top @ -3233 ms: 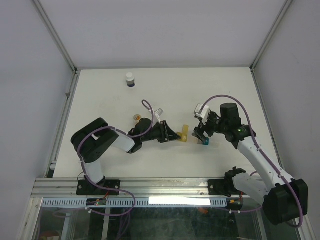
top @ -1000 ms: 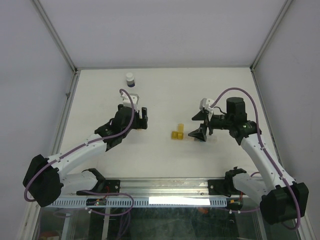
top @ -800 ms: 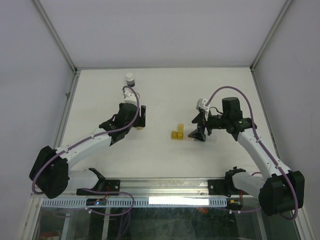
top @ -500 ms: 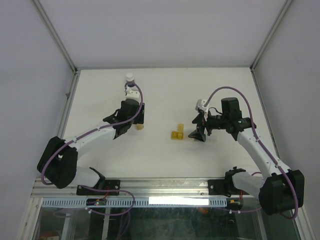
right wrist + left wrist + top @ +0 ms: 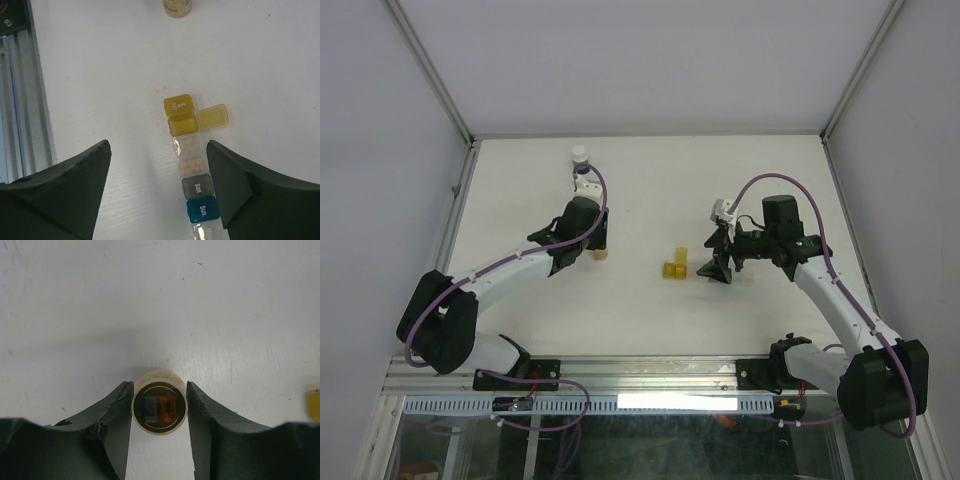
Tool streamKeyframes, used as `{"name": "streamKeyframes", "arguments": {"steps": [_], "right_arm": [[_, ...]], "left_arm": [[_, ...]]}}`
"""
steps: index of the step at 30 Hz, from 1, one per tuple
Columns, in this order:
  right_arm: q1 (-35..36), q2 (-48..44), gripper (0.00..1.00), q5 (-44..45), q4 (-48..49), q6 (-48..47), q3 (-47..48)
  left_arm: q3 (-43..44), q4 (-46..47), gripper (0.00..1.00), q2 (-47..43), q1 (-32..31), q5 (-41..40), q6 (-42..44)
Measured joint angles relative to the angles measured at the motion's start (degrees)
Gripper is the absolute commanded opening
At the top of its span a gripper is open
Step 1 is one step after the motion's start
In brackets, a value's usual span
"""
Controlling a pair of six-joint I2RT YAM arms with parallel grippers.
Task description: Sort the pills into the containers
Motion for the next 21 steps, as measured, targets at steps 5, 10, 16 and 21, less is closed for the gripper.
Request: {"name": "streamKeyframes", "arguments": {"steps": [5, 10, 16, 21], "right_arm": [[0.0, 0.0, 0.80, -0.1, 0.0, -0.1, 0.0], [0.0, -0.1, 0.80, -2.6, -0.1, -1.1, 0.0], [0.0, -3.1, 0.81, -10.5, -0.4, -3.0, -1.2], [0.0, -4.3, 0.83, -15.7, -2.8, -3.5, 0.7]], "left_arm": [[0.3, -1.5, 0.07, -0.7, 0.0, 1.7, -0.4], [0.0, -2.7, 0.00, -8.3, 0.0, 9.1, -2.8], [-4.3, 7.2, 0.00, -17.2, 0.0, 26.5, -8.0], [-9.7, 19.6, 0.00, -15.8, -2.1, 37.4, -14.9]]}}
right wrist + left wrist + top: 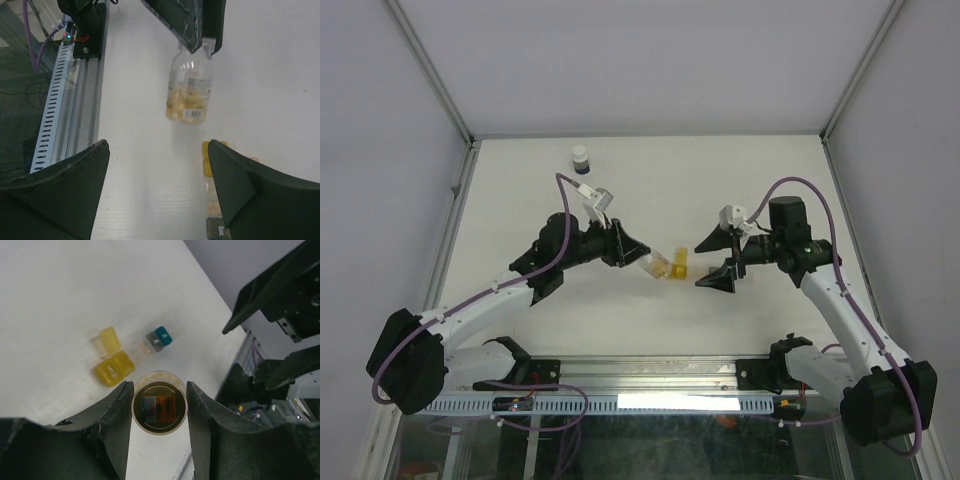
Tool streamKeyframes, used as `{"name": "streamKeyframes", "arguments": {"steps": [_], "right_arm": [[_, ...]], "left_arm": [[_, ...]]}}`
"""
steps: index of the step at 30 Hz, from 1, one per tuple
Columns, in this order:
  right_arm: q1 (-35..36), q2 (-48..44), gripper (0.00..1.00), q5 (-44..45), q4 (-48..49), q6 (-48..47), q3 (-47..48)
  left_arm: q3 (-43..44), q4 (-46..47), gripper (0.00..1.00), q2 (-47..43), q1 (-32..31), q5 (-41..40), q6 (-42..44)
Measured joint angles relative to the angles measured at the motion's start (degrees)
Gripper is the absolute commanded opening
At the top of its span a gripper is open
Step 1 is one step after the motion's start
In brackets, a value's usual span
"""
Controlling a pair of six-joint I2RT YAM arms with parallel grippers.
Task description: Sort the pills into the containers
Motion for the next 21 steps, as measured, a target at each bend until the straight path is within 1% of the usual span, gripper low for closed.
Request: {"name": "streamKeyframes", "arguments": {"steps": [3, 5, 8, 14, 21], "right_arm": [[0.0, -1.1, 0.85, -1.4, -0.2, 0.3, 0.4], [0.0, -1.6, 0.85, -1.6, 0.1, 1.0, 0.4], [0.6, -1.6, 0.86, -0.8, 1.3, 2.5, 0.3], [3.2, -1.4, 0.87, 3.1, 5.3, 6.2, -1.0], [6.9, -0.4, 0.82, 7.5, 10.3, 10.1, -4.1]], "left_arm": [[-0.9, 5.1, 0.00, 1.9, -4.3, 1.2, -2.4], [-0.9, 8.5, 0.00, 3.0, -7.6, 0.7, -3.5], [-0.9, 12.7, 0.00, 4.3, -10.9, -0.3, -4.8], [-0.9, 17.7, 0.00, 7.2, -12.0, -3.8, -8.1], [-0.9, 20.3, 0.00, 8.2, -14.7, -7.7, -10.3]]}}
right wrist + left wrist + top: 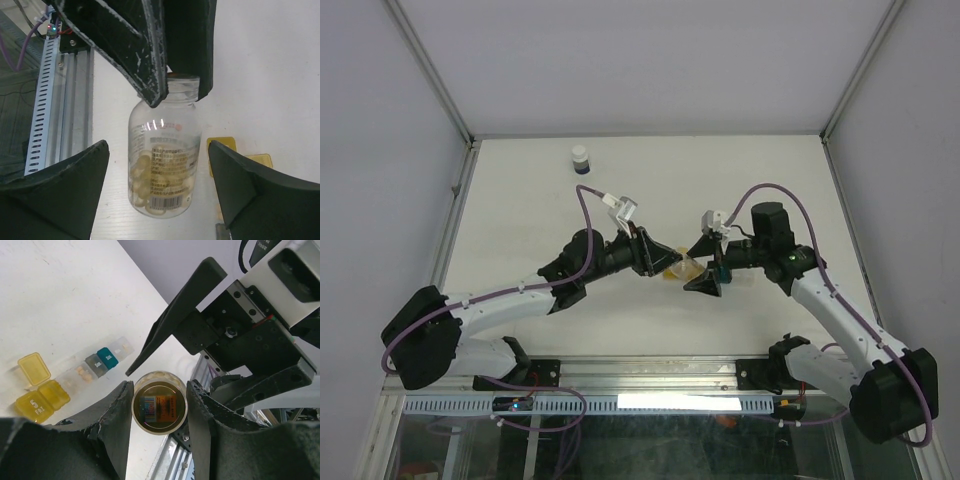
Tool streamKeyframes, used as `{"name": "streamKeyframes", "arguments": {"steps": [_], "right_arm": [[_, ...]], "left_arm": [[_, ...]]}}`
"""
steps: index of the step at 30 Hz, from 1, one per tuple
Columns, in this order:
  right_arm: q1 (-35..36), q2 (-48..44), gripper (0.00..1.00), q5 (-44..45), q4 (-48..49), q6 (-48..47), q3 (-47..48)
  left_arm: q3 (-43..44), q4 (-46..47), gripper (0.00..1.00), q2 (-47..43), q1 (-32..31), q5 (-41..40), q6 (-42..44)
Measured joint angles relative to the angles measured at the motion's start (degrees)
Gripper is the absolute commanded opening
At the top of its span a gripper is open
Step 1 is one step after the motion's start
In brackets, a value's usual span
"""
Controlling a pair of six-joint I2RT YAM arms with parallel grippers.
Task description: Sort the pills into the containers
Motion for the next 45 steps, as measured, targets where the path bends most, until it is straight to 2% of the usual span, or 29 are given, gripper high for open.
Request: {"name": "streamKeyframes", "arguments": {"steps": [7, 16, 19, 21, 22, 23, 24, 26, 27, 30, 33, 37, 45], "right_arm": [[3.2, 1.9, 0.71, 5.5, 3.7, 1.7, -1.0], [4.5, 3.2, 0.73, 8.2, 4.8, 2.5, -1.1], [4.6, 3.7, 0.68, 8.6, 4.8, 2.6, -1.1], [4.9, 3.9, 0.60, 8.9, 4.9, 2.6, -1.1], [4.9, 4.0, 0.51, 8.8, 4.9, 2.6, -1.1], [5.2, 4.0, 0.32, 8.8, 4.9, 2.6, -1.1], [5.3, 4.0, 0.20, 8.9, 5.0, 2.4, -1.1], [5.3, 4.0, 0.06, 8.9, 4.8, 2.6, -1.1], [5.3, 4.0, 0.00, 8.7, 4.7, 2.5, -1.1], [5.3, 4.0, 0.00, 7.8, 3.8, 2.2, -1.0], [5.0, 4.0, 0.00, 4.5, 1.6, 1.5, -0.2], [3.9, 4.0, 0.00, 0.0, -2.3, -1.2, 1.6], [0.9, 3.4, 0.00, -5.9, -9.4, -7.2, 3.5]], "left_arm": [[0.0, 1.0, 0.00, 2.0, -1.4, -2.0, -1.2], [0.0, 2.3, 0.00, 3.0, -1.5, -3.3, -2.2], [0.0, 3.0, 0.00, 2.9, -1.5, -3.5, -2.2], [0.0, 3.1, 0.00, 2.9, -1.5, -3.6, -2.3], [0.0, 3.1, 0.00, 2.9, -1.5, -3.5, -2.3], [0.0, 3.1, 0.00, 2.9, -1.5, -3.5, -2.3], [0.0, 3.2, 0.00, 2.9, -1.5, -3.5, -2.5], [0.0, 3.2, 0.17, 2.9, -1.7, -3.5, -2.6], [-0.1, 3.3, 0.30, 2.9, -1.7, -3.4, -2.7], [-1.6, 5.5, 0.68, 2.6, -1.8, -3.2, -3.1], [-4.4, 8.9, 0.97, 0.5, -1.8, -2.1, -3.1], [-7.5, 12.1, 0.99, -5.2, -1.8, 0.3, 0.7], [-10.5, 16.3, 0.99, -14.6, -1.8, 8.7, 16.8]]}}
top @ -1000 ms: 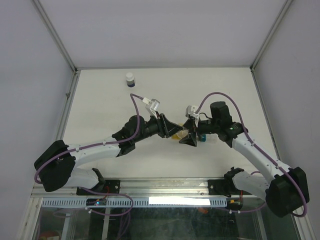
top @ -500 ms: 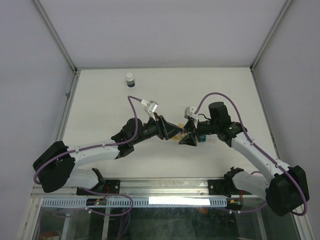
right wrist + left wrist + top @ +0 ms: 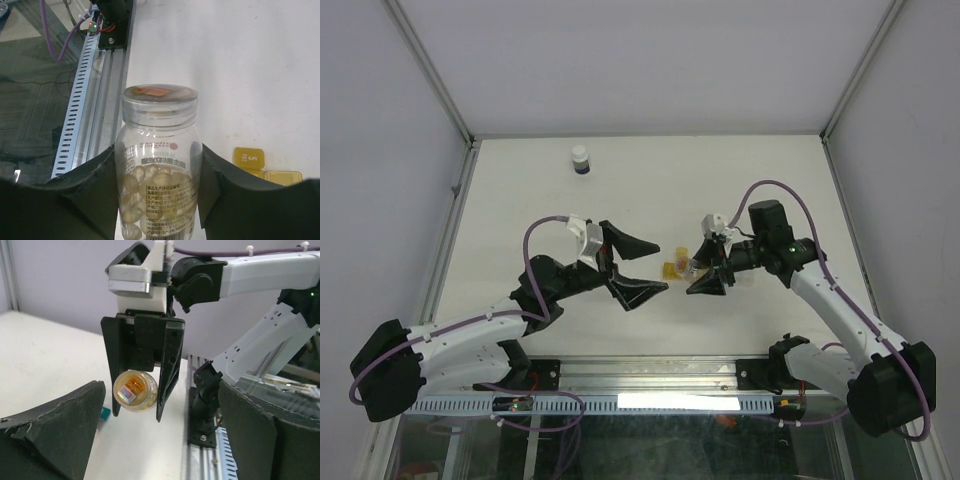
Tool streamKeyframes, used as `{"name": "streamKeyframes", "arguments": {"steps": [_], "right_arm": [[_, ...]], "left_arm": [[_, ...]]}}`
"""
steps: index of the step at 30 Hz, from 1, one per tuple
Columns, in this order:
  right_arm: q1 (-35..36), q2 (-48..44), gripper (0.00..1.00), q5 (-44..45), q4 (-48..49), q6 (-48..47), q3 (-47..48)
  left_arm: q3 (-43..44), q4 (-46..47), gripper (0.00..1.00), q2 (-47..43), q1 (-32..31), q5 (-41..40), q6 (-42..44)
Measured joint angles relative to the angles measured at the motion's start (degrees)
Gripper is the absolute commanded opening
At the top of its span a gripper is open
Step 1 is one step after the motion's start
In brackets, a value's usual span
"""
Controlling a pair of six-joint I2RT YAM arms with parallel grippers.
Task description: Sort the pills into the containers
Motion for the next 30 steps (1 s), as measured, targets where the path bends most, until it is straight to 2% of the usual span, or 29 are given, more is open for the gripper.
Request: {"name": "streamKeyframes", "arguments": {"steps": [8, 18, 24, 30], "right_arm": [[-5.4, -5.5, 0.00, -4.4, -2.7, -2.6, 0.0], [-6.0, -4.6, 0.00, -4.9, -7.9, -12.2, 0.0], [-6.2, -3.3, 0.00, -4.1, -11.1, -18.8, 0.0], [-6.6, -2.3, 0.00, -3.4, -12.3, -23.9, -0.3]], "left_arm": [[0.0, 1.7, 0.99, -1.9, 0.0, 7.6, 12.8], [0.0, 2.0, 0.98, -1.0, 0.0, 12.5, 23.1], [0.0, 2.5, 0.87, 4.3, 0.0, 14.0, 29.3], [0.3, 2.5, 0.78, 11.0, 0.0, 15.5, 31.7]]}}
